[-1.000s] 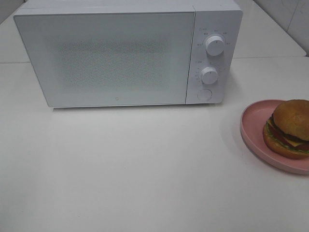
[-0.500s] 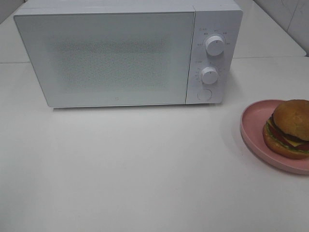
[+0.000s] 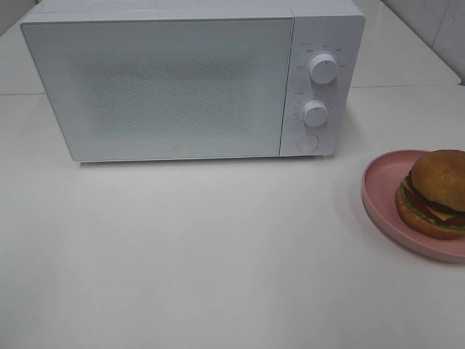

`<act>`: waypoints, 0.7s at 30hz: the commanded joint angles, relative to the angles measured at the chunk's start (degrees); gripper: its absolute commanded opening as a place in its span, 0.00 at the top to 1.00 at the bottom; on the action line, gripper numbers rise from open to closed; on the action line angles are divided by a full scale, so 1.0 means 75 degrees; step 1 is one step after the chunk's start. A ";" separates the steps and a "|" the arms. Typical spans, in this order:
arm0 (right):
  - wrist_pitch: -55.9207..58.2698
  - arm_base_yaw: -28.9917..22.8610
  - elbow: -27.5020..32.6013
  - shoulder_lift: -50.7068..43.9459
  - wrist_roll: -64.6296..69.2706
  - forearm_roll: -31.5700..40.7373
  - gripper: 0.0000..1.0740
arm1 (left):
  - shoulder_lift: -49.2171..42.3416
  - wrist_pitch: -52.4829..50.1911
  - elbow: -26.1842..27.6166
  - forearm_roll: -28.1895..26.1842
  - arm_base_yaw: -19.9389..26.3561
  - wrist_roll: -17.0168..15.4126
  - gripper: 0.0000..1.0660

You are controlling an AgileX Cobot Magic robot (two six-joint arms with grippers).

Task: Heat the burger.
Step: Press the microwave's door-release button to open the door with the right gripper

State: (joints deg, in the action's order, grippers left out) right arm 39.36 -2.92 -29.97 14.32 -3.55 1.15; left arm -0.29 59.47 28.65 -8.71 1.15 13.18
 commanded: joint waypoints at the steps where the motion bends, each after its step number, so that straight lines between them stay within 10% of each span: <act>1: -0.0626 0.0053 -0.0046 0.0474 0.0031 0.0000 0.39 | -0.0176 0.0000 -0.0015 -0.0031 -0.0046 -0.0038 1.00; 21: -0.4996 0.0038 -0.0046 0.4607 0.0015 0.0000 1.00 | -0.0176 0.0000 -0.0015 -0.0031 -0.0046 -0.0038 1.00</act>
State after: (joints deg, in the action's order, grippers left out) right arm 3.55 -2.92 -29.97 48.41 -3.55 1.15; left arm -0.29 59.47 28.65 -8.71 1.15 13.18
